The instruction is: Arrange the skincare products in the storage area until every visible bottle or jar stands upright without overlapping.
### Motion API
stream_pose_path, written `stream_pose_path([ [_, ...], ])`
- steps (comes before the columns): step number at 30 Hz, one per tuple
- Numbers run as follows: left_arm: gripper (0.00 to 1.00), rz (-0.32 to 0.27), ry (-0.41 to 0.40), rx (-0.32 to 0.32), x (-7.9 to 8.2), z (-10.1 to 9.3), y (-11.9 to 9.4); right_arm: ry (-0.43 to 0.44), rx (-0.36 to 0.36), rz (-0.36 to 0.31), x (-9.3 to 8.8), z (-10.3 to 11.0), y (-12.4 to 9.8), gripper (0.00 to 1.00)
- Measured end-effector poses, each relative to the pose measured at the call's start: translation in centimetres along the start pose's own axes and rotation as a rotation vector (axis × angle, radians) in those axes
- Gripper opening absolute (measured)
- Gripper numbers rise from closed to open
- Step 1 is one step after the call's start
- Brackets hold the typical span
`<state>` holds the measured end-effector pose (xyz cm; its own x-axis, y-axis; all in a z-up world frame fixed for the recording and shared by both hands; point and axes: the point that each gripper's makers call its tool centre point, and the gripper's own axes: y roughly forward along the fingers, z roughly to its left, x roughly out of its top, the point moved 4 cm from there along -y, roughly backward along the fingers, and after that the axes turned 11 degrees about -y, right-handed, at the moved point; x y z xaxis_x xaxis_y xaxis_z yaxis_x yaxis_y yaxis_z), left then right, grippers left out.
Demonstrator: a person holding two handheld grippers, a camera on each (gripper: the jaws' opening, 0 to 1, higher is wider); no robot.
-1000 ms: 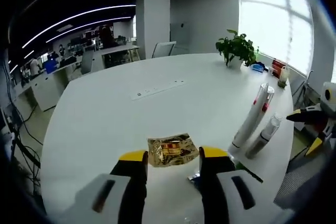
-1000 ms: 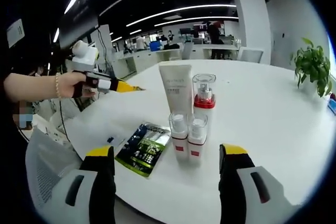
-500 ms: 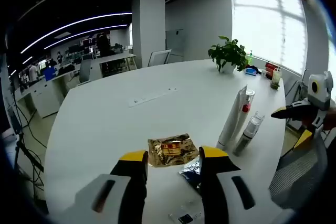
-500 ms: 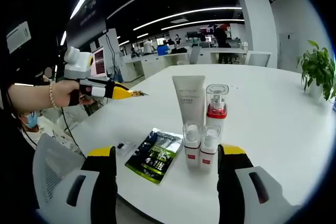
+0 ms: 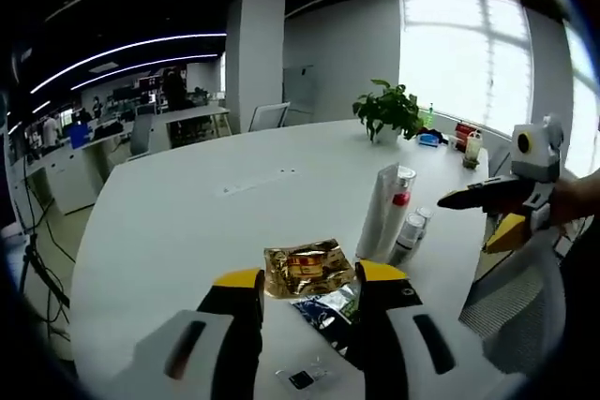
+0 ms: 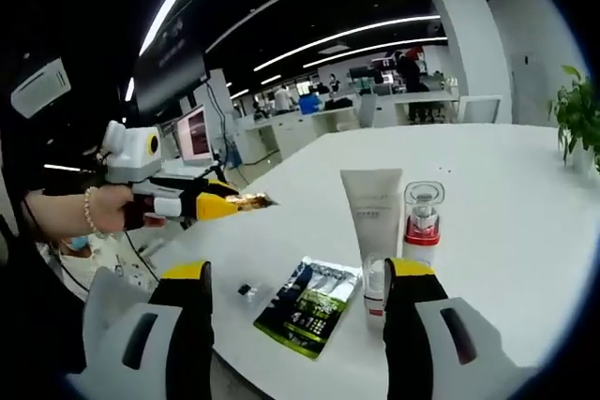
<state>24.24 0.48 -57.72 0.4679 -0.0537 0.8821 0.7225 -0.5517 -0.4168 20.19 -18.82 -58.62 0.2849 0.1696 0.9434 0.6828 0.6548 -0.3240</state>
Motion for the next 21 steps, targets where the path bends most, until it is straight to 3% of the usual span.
stream_pose_path([
  [5, 0.37, -0.009, 0.008, -0.022, -0.4, -0.8, -1.0, 0.064, 0.047, -0.031, 0.9, 0.7, 1.1, 0.71],
  [9, 0.37, -0.024, 0.019, -0.044, -0.5, -2.0, -1.8, 0.181, 0.087, -0.083, 1.8, 1.3, 1.8, 0.68],
  [16, 0.37, -0.05, 0.028, -0.078, -0.7, -3.6, -2.4, 0.328, 0.135, -0.117, 2.2, 1.9, 2.6, 0.61],
  [21, 0.37, -0.059, 0.05, -0.096, -0.7, -4.6, -2.4, 0.459, 0.178, -0.137, 2.1, 2.7, 3.2, 0.62],
])
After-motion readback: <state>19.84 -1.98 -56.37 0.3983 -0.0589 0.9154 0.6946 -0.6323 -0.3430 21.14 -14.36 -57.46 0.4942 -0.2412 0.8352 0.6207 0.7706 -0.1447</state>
